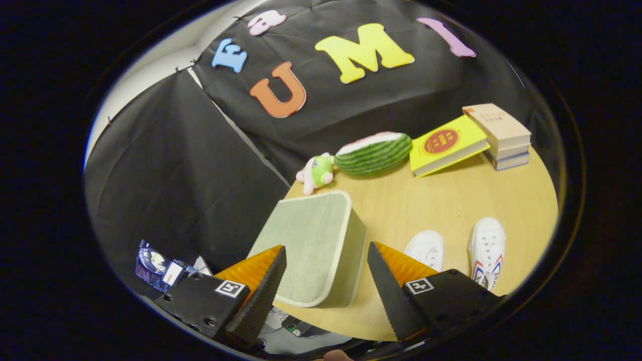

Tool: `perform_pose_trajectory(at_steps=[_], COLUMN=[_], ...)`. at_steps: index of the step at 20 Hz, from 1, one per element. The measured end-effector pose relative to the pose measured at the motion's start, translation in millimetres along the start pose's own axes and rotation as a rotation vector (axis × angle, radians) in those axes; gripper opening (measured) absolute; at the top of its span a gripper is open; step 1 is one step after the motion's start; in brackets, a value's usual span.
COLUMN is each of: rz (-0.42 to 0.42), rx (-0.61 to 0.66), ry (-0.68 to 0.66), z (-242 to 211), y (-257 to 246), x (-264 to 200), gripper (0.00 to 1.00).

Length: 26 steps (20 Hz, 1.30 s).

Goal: Open the storage box then place both shoes into the box .Put the left shoe in first, then the right shoe, with the right side of both shoes facing outward in a uniform manner.

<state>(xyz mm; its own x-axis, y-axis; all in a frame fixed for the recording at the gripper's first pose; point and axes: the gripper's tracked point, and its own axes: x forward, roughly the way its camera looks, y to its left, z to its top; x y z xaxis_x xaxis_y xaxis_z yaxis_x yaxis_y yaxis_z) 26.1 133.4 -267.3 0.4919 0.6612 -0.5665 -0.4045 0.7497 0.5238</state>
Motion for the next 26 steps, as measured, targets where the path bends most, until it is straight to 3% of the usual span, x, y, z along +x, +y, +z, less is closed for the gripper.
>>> perform_pose_trajectory(at_steps=[4,8,17,26], rz=[0.096,0.178,0.291,0.394], rx=[0.095,0.237,0.503,0.513], ry=[0.124,0.216,0.293,0.281], z=[-26.0,-49.8,-58.1,-22.3], y=[5.0,10.4,19.4,75.5], x=[36.2,49.3,49.6,24.0], gripper=[0.95,0.78,0.08,0.06])
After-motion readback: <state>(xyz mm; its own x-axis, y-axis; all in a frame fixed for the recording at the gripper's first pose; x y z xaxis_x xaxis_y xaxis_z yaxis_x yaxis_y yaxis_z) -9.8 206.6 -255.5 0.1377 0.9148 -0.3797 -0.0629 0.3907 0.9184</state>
